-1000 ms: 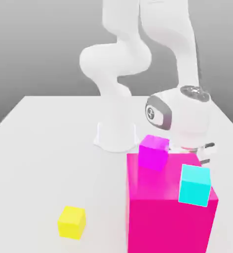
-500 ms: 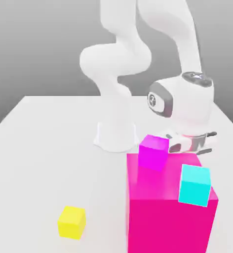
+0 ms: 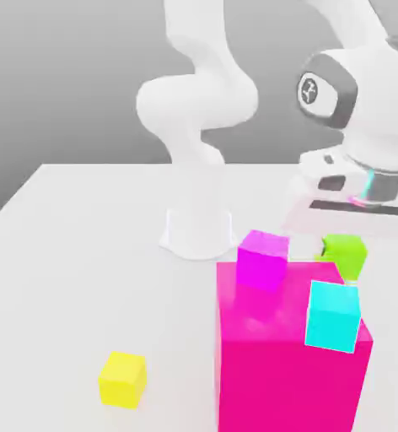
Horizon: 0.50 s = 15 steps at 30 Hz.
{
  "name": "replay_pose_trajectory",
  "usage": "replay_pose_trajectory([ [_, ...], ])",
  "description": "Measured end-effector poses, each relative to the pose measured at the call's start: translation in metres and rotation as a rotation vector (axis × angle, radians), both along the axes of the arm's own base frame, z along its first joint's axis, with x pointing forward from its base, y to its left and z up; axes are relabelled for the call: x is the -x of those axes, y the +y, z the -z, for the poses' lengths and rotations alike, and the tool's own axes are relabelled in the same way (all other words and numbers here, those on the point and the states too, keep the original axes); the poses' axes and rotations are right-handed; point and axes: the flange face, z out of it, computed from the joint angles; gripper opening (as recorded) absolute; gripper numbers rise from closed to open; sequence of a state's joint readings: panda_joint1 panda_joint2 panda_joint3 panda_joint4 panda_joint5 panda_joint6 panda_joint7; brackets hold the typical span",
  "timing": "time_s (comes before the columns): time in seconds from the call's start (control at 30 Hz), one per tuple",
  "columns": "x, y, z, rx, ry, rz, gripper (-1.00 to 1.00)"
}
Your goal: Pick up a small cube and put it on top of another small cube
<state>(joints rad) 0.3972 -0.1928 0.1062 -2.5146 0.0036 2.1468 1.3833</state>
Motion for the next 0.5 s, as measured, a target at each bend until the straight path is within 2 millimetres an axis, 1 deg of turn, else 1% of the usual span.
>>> replay_pose_trajectory([
  [0.17, -0.029, -0.055, -0.064, -0.03, -0.068, 0.216, -1.0],
  [0.27, -0.038, -0.09, -0.103, -0.047, -0.112, 0.342, -1.0],
  [0.3, -0.041, -0.105, -0.113, -0.058, -0.135, 0.377, -1.0],
  [0.33, -0.043, -0.114, -0.112, -0.066, -0.15, 0.395, -1.0],
  [0.37, -0.045, -0.118, -0.104, -0.069, -0.157, 0.404, -1.0],
  [0.43, -0.046, -0.121, -0.078, -0.072, -0.162, 0.411, -1.0],
  [0.47, -0.045, -0.122, -0.065, -0.072, -0.163, 0.412, 1.0],
  [0.5, -0.045, -0.122, -0.065, -0.072, -0.163, 0.412, 1.0],
])
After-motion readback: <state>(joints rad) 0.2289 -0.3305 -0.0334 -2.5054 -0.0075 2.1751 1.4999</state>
